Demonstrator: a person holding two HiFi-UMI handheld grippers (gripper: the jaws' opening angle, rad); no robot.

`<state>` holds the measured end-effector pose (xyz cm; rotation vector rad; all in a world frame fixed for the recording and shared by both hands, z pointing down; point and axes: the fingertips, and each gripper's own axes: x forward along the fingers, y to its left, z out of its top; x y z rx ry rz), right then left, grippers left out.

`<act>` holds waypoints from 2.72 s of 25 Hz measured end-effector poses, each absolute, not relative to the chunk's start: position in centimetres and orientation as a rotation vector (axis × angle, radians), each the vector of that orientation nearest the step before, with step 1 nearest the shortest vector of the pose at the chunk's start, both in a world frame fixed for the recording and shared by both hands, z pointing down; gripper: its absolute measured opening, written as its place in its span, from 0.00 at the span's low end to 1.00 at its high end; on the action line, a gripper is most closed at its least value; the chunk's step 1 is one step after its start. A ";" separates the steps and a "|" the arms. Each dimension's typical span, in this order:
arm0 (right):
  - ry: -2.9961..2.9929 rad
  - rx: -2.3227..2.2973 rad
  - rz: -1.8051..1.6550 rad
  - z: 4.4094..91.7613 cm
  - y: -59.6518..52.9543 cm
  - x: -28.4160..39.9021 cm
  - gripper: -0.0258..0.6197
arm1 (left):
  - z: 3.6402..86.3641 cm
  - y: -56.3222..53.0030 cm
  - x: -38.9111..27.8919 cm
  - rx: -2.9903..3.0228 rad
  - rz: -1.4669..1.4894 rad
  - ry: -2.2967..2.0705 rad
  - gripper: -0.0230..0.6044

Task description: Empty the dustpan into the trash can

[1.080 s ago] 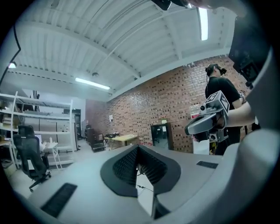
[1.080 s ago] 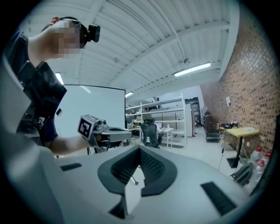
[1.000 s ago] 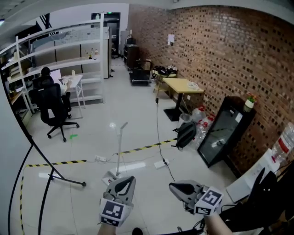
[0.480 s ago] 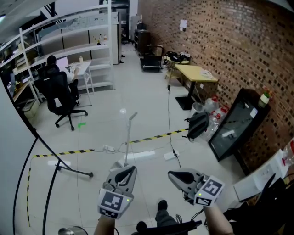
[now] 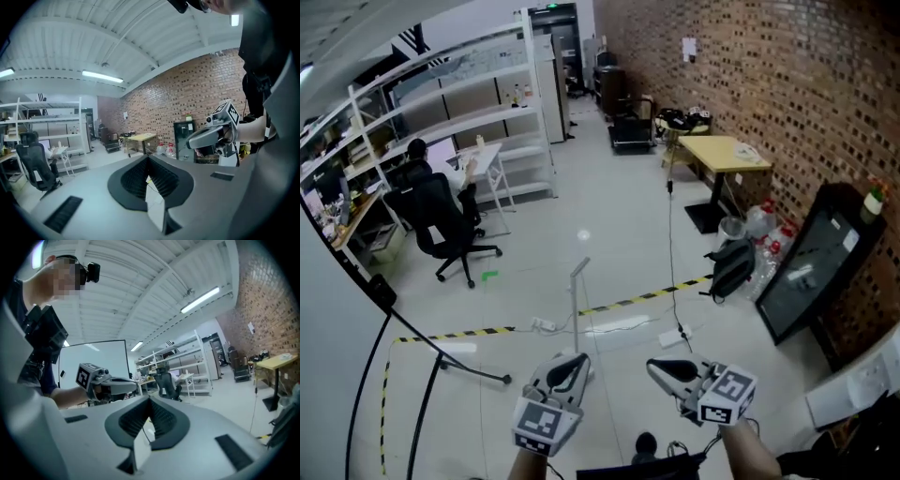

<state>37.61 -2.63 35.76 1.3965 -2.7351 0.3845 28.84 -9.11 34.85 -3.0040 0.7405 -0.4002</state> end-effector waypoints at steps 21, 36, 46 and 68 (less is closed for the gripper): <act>-2.862 1.031 0.446 38.5 -12.4 42.9 0.06 | 36.0 -17.6 32.9 -2.909 -0.518 1.103 0.03; -2.744 1.078 0.430 41.2 -24.6 39.5 0.06 | 38.8 -28.9 27.4 -2.946 -0.449 1.183 0.03; -2.673 1.173 0.347 41.6 -32.8 36.3 0.06 | 37.5 -36.7 24.7 -2.904 -0.316 1.162 0.03; -2.554 1.131 0.511 51.6 -40.2 39.6 0.25 | 40.9 -41.3 25.7 -2.931 -0.456 1.263 0.03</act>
